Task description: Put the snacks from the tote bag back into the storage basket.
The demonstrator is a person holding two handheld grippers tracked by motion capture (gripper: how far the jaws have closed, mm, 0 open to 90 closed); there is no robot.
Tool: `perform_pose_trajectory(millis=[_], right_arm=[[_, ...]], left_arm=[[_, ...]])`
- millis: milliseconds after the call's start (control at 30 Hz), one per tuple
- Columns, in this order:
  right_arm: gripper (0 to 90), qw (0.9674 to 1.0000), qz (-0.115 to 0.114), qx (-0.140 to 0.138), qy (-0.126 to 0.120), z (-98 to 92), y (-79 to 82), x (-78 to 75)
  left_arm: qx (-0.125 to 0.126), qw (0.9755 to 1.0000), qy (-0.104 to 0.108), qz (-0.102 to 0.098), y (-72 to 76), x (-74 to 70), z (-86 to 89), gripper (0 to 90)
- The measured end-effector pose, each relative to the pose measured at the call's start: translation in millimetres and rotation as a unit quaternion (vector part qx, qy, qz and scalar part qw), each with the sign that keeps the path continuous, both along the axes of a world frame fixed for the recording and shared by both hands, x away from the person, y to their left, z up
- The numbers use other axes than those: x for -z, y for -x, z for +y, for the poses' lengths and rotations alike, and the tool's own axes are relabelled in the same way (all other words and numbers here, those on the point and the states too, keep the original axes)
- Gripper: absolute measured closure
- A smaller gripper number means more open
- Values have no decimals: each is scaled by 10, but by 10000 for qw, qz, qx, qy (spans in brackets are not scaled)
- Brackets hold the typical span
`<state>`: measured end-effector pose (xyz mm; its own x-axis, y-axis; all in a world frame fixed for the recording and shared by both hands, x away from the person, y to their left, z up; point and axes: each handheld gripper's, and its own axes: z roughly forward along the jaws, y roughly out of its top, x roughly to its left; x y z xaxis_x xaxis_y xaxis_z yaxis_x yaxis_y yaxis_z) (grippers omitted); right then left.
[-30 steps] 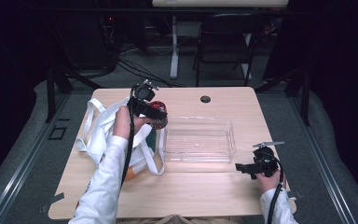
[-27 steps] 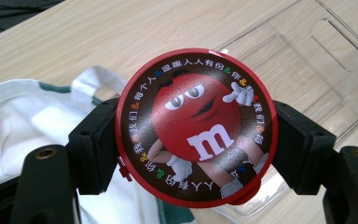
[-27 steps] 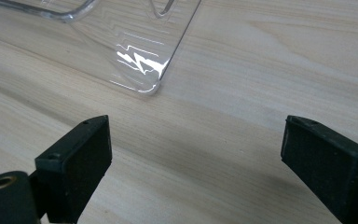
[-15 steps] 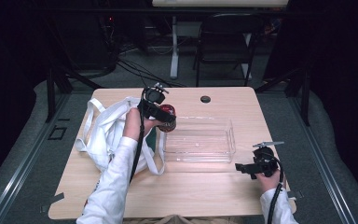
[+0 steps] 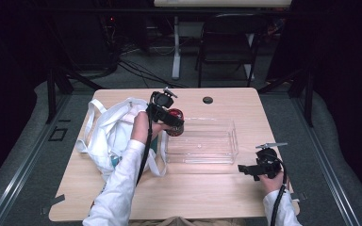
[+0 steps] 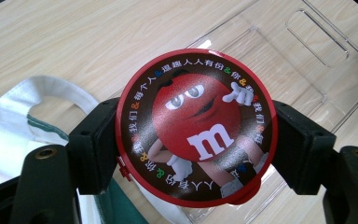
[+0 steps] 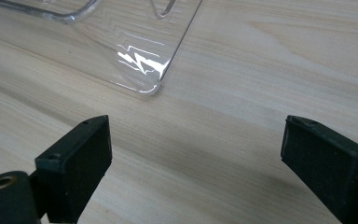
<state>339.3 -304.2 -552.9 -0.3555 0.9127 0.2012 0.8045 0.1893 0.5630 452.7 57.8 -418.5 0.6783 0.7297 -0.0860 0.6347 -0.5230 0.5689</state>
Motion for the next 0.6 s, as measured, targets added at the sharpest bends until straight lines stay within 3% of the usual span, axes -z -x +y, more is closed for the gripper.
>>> perform_pose_trajectory(millis=[600], right_arm=[[85, 10000, 2, -4, -10, 8, 1, -1]], left_arm=[[67, 9999, 42, 117, 21, 176, -88, 260]])
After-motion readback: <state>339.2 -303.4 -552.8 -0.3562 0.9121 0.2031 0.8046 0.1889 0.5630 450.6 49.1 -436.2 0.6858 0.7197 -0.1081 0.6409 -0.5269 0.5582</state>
